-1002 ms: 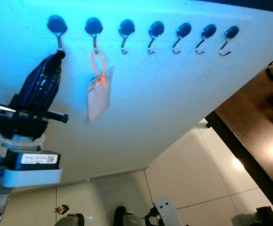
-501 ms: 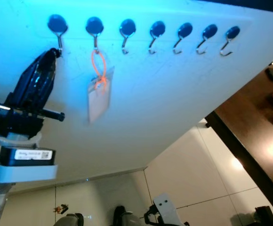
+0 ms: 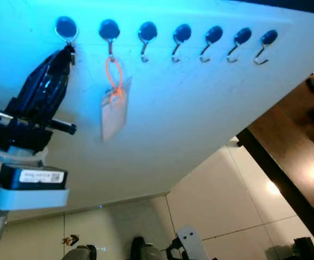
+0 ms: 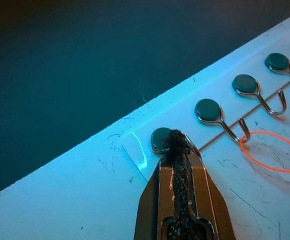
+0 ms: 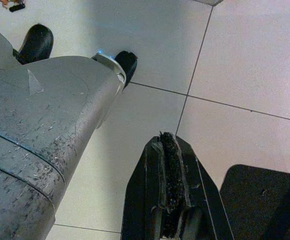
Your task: Hang keys on a hook
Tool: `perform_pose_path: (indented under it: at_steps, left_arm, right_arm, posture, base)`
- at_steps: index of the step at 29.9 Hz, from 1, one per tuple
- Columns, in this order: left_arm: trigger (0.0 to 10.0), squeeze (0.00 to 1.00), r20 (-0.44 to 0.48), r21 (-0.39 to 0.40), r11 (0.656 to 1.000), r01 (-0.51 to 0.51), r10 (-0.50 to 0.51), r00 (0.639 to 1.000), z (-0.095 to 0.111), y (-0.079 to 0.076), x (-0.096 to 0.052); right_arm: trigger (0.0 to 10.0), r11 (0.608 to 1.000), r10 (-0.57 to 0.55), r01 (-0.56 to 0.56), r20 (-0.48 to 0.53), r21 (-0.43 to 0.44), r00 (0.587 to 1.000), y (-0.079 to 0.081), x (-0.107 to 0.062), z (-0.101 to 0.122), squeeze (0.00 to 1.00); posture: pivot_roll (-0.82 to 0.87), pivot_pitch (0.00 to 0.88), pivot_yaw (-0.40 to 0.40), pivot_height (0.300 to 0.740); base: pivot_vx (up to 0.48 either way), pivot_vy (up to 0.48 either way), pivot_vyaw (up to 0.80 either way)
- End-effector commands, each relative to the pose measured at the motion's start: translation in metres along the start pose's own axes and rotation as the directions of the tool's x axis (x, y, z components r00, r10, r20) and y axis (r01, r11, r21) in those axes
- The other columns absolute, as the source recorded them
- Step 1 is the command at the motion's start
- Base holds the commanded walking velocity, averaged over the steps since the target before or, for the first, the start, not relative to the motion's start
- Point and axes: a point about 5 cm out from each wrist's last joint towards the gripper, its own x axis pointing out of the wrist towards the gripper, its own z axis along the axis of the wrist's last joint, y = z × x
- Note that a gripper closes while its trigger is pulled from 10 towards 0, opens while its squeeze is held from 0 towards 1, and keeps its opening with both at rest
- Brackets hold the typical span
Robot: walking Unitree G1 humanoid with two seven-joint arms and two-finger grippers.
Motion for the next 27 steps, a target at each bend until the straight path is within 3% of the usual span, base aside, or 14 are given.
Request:
perform_pose_path:
  at_steps: [1, 10, 13, 21, 23, 24, 25, 27]
  left_arm:
    - [10.0, 0.0, 0.023, -0.009, 1.0, 0.02, -0.02, 1.0, 0.005, -0.001, -0.003]
    - [10.0, 0.0, -0.058, 0.056, 0.998, 0.008, -0.004, 0.998, -0.007, 0.01, -0.01]
    - [10.0, 0.0, -0.088, 0.112, 0.994, -0.017, 0.026, 0.996, -0.017, 0.018, -0.008]
    - [10.0, 0.0, -0.143, 0.151, 0.986, -0.076, 0.098, 0.985, -0.029, 0.029, -0.003]
    - [10.0, 0.0, -0.196, 0.094, 0.991, -0.097, 0.114, 0.974, -0.034, 0.031, -0.003]
    - [10.0, 0.0, -0.261, -0.018, 0.997, -0.072, 0.065, 0.963, -0.04, 0.026, -0.005]
    - [10.0, 0.0, -0.261, -0.018, 0.997, -0.072, 0.065, 0.963, -0.04, 0.026, -0.005]
    - [10.0, 0.0, -0.283, -0.225, 0.974, 0.036, -0.101, 0.954, -0.042, 0.013, -0.009]
  right_arm:
    - [10.0, 1.0, -0.008, 0.009, -0.056, 0.018, 0.998, -0.001, -0.006, -0.017, 0.0]
    - [10.0, 1.0, -0.01, 0.011, -0.063, 0.018, 0.998, -0.001, -0.007, -0.019, 0.0]
    - [10.0, 1.0, -0.009, 0.01, -0.063, 0.015, 0.998, -0.001, -0.006, -0.019, 0.0]
    - [10.0, 1.0, -0.008, 0.009, -0.052, 0.015, 0.999, 0.0, -0.004, -0.014, 0.0]
    - [10.0, 1.0, -0.009, 0.01, -0.05, 0.017, 0.999, 0.0, -0.004, -0.013, 0.0]
    - [10.0, 1.0, -0.009, 0.01, -0.05, 0.018, 0.999, 0.0, -0.004, -0.014, 0.0]
    - [10.0, 1.0, -0.009, 0.01, -0.05, 0.018, 0.999, 0.0, -0.004, -0.014, 0.0]
    - [10.0, 1.0, -0.008, 0.009, -0.057, 0.017, 0.998, 0.001, -0.005, -0.016, 0.0]
  posture:
    - [0.07, 0.208, -0.116, 0.74]
    - [0.07, 0.214, -0.114, 0.74]
    - [0.08, 0.213, -0.118, 0.74]
    - [0.08, 0.209, -0.113, 0.74]
    - [0.07, 0.209, -0.111, 0.74]
    - [0.07, 0.21, -0.111, 0.74]
    - [0.07, 0.21, -0.111, 0.74]
    - [0.07, 0.21, -0.111, 0.74]
  base:
    - [0.0, 0.0, 0.0]
    - [0.0, 0.0, 0.0]
    - [0.0, 0.0, 0.0]
    - [0.0, 0.0, 0.0]
    - [0.0, 0.0, 0.0]
    - [0.0, 0.0, 0.0]
    - [0.0, 0.0, 0.0]
    - [0.0, 0.0, 0.0]
